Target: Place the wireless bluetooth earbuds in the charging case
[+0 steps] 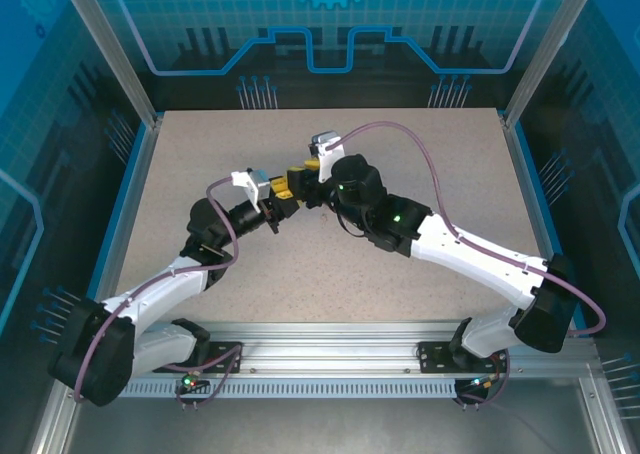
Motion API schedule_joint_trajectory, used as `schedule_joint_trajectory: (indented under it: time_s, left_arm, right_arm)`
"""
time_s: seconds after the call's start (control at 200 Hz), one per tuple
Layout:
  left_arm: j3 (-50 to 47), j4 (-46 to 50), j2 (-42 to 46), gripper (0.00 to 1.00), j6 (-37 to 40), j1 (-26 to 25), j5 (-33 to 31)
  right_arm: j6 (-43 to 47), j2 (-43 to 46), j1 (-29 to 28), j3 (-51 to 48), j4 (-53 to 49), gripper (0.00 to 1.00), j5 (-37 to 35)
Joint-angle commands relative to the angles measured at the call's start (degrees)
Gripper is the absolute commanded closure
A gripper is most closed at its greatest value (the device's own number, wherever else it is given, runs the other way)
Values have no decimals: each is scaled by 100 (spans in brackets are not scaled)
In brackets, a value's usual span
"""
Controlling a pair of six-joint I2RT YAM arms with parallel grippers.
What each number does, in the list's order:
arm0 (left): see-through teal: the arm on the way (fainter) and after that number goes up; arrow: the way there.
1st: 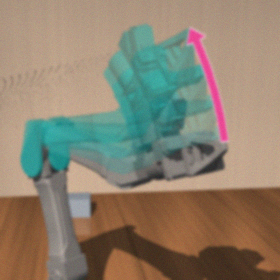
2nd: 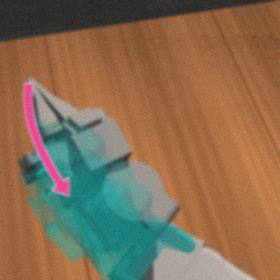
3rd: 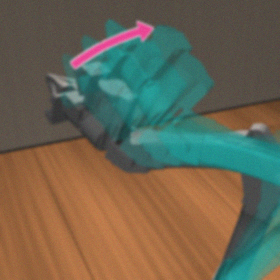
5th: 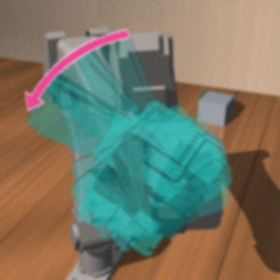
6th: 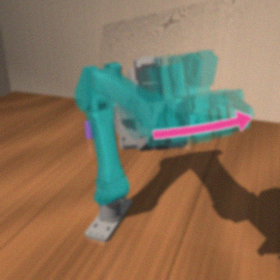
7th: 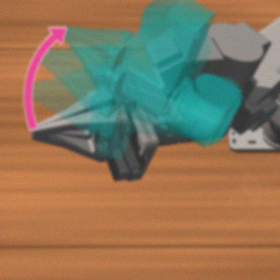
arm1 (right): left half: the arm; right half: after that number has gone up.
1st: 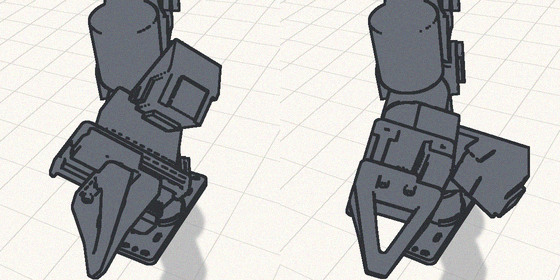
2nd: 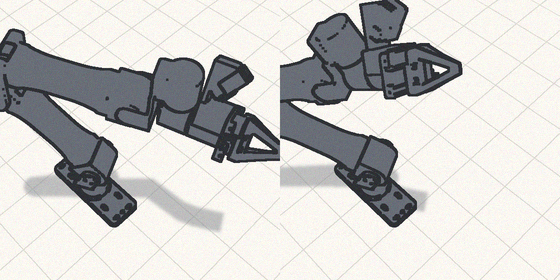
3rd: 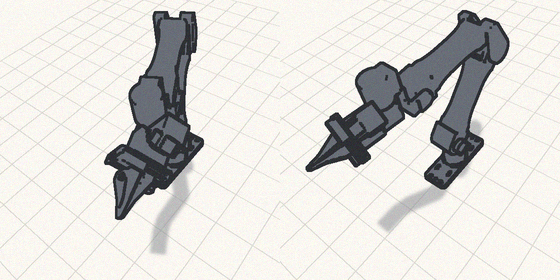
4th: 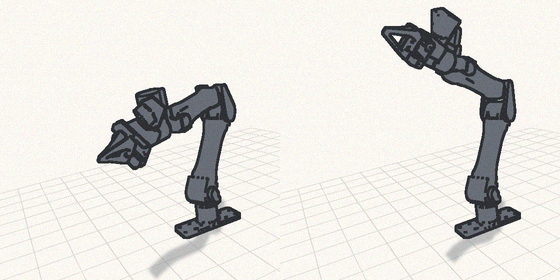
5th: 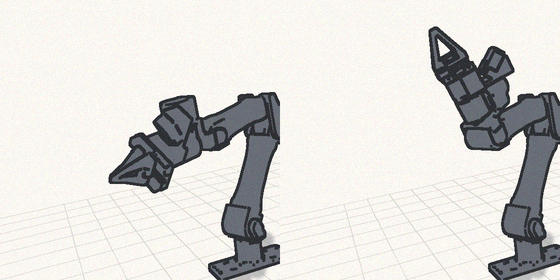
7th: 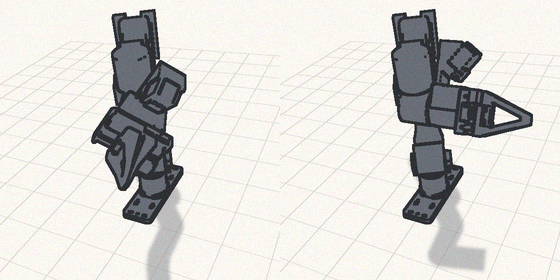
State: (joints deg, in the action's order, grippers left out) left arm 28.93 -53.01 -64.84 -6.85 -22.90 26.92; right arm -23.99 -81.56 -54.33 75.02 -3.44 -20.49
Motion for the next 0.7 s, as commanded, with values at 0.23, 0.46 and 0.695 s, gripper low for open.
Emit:
schedule_joint_trajectory:
  time_s: [0.23,0.46,0.695]
  left_arm:
    - [196,-349,134,100,166,-48,111]
    - [192,-297,106,100,260,-48,202]
    - [306,-227,45,100,267,-53,342]
  right_arm:
    - [18,182,96,587,-209,33,-95]
    - [-296,-312,598,1707,-1683,35,506]
    - [-305,-1512,908,3303,-3174,62,1160]
